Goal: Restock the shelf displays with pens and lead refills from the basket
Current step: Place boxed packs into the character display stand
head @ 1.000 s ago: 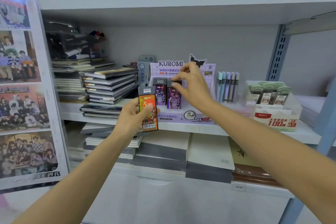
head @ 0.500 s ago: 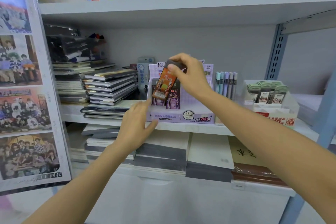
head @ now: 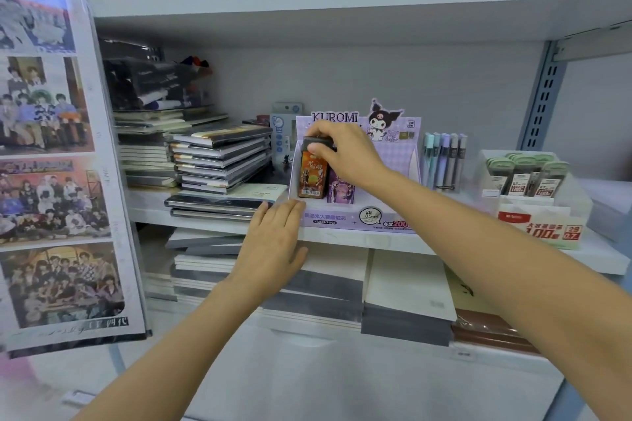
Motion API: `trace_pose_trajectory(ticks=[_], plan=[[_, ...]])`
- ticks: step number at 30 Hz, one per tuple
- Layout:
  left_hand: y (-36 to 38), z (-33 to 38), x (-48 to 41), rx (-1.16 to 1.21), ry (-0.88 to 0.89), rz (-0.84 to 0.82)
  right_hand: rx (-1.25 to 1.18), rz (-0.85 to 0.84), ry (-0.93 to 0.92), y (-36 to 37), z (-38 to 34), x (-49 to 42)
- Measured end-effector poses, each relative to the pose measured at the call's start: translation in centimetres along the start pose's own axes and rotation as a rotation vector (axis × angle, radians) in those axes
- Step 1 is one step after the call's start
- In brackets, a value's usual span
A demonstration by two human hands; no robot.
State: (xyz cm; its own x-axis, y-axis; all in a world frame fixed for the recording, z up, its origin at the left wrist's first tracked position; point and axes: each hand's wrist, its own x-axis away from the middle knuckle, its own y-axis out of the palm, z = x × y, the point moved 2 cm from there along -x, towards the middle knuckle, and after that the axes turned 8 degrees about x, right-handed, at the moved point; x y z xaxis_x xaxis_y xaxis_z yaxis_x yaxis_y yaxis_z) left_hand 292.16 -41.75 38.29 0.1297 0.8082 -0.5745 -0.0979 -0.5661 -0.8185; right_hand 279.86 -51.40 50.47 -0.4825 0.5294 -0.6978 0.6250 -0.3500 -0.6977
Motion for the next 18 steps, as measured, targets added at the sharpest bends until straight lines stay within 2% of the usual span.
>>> trace_pose_trajectory(ticks=[8,14,18], plan=[[-0.3,0.2,0.0,-0.022,0.007,-0.008,0.089,-0.058,0.017,0.6,-0.3,-1.2],[0.0,0.3,0.0,-0.042,-0.007,-0.023,0.192,0.042,-0.06,2.0,0.6,0.0],[-0.1,0.4,-0.1,-0.035,-0.004,-0.011,0.338,-0.063,-0.092,2.1,1.0,0.1]])
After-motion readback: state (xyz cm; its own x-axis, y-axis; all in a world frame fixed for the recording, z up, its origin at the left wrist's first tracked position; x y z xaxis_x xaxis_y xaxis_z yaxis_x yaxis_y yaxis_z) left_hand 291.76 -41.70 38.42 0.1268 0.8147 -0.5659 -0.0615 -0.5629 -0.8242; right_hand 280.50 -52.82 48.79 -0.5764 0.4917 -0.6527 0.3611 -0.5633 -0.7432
